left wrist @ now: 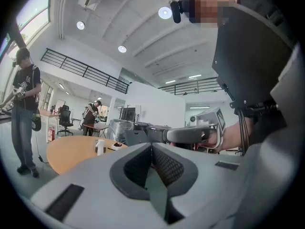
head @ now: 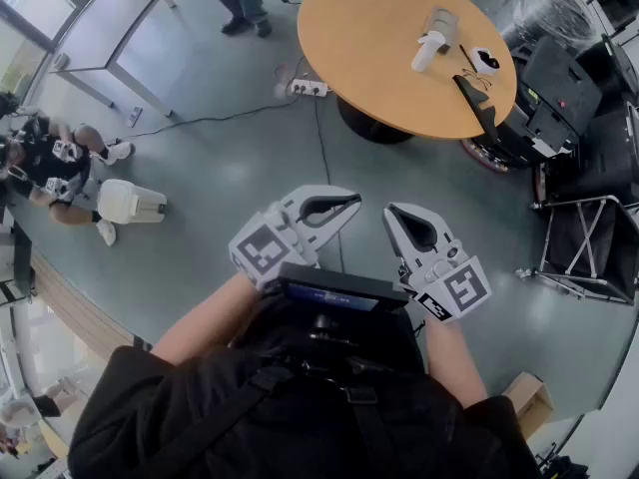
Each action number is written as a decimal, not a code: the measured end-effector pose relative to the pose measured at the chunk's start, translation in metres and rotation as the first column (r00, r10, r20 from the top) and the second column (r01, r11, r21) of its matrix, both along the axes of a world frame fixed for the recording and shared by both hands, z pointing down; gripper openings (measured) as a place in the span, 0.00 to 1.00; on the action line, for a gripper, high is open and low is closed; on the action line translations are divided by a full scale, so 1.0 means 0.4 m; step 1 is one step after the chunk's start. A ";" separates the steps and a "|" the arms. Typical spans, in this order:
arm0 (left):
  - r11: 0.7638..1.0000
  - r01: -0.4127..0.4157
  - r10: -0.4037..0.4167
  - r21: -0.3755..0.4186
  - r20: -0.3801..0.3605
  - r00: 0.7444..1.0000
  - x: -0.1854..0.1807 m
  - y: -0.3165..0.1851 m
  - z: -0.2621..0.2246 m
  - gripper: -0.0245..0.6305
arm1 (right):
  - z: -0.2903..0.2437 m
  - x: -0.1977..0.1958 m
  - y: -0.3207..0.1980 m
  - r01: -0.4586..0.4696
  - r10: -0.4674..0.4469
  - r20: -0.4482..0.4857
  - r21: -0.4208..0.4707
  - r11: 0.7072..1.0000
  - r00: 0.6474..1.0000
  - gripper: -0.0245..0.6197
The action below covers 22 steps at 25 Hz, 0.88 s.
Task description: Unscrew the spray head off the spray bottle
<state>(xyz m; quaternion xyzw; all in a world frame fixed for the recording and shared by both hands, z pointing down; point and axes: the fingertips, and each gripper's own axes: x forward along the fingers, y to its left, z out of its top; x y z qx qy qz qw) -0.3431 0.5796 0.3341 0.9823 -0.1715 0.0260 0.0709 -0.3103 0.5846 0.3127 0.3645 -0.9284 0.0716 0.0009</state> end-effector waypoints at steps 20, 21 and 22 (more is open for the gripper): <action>0.999 0.042 -0.042 0.002 0.007 0.999 0.191 -0.198 0.002 0.04 | 0.008 0.213 -0.214 0.016 -0.015 -0.036 0.026 1.000 0.999 0.05; 0.999 0.048 -0.048 0.004 0.011 0.999 0.217 -0.217 0.000 0.04 | 0.008 0.233 -0.228 0.023 -0.021 -0.055 0.032 0.999 0.998 0.07; 0.998 0.054 -0.054 0.006 0.014 0.998 0.244 -0.235 -0.002 0.04 | 0.004 0.252 -0.245 0.033 -0.031 -0.061 0.036 0.999 0.998 0.07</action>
